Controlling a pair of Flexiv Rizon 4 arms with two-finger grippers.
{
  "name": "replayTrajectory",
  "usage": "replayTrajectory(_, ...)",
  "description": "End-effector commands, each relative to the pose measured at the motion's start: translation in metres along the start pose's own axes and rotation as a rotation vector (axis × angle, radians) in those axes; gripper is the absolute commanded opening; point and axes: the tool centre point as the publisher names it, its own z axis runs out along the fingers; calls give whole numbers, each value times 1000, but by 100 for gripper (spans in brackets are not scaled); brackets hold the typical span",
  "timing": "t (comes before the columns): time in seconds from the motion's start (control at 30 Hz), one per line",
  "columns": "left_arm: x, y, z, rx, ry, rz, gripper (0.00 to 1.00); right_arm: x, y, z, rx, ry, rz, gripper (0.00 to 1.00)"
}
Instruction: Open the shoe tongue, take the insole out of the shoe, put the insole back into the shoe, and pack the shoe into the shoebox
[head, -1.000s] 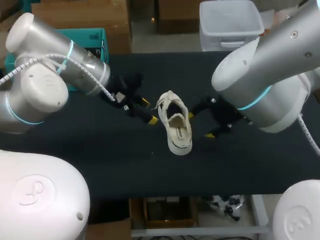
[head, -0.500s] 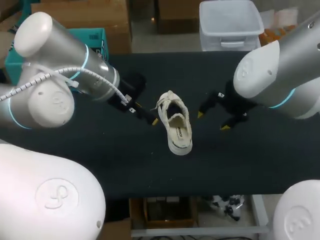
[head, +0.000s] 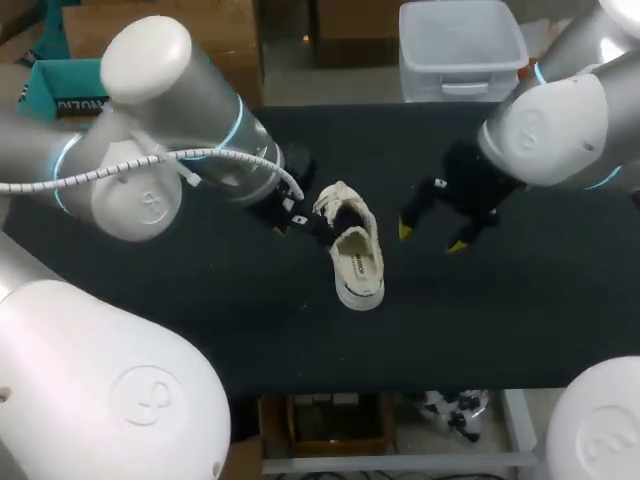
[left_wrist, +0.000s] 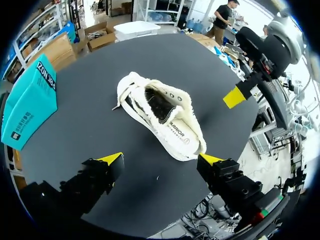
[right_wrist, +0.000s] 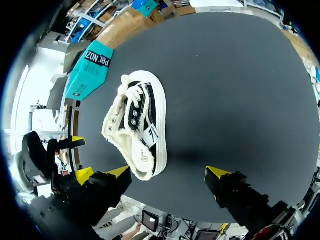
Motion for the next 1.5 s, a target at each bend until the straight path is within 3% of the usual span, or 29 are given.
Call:
replayTrajectory(0.03, -2, -13, 19, -79, -289, -168, 100, -5, -2, -13, 51, -51, -83, 100)
replayTrajectory(0.2, -6, -14, 27, -108, -334, -265, 100, -9, -3, -20, 91, -127, -208, 100)
replayTrajectory(0.27, -6, -15, 32, -81, -452, -325, 100, -9, -3, -20, 131, -137, -245, 100)
replayTrajectory(0.6, -6, -15, 32, -81, -452, -325, 100, -9, -3, -20, 131, -137, -245, 100)
replayTrajectory(0.87, -2, -17, 53, -123, -429, -377, 100, -28, -5, -23, 178, -221, -456, 100)
replayTrajectory(1.17, 1, -26, 79, -138, -422, -426, 100, -43, -3, -29, 180, -275, -528, 100)
replayTrajectory(1.27, 0, -30, 83, -130, -408, -447, 82, -47, -3, -29, 176, -282, -566, 100)
replayTrajectory(1.33, -2, -33, 85, -126, -409, -465, 56, -50, -2, -28, 178, -283, -568, 100)
replayTrajectory(1.37, -4, -34, 87, -131, -405, -475, 49, -51, -2, -28, 177, -285, -581, 100)
replayTrajectory(1.5, -12, -36, 90, -134, -392, -493, 36, -52, -1, -27, 178, -301, -603, 100)
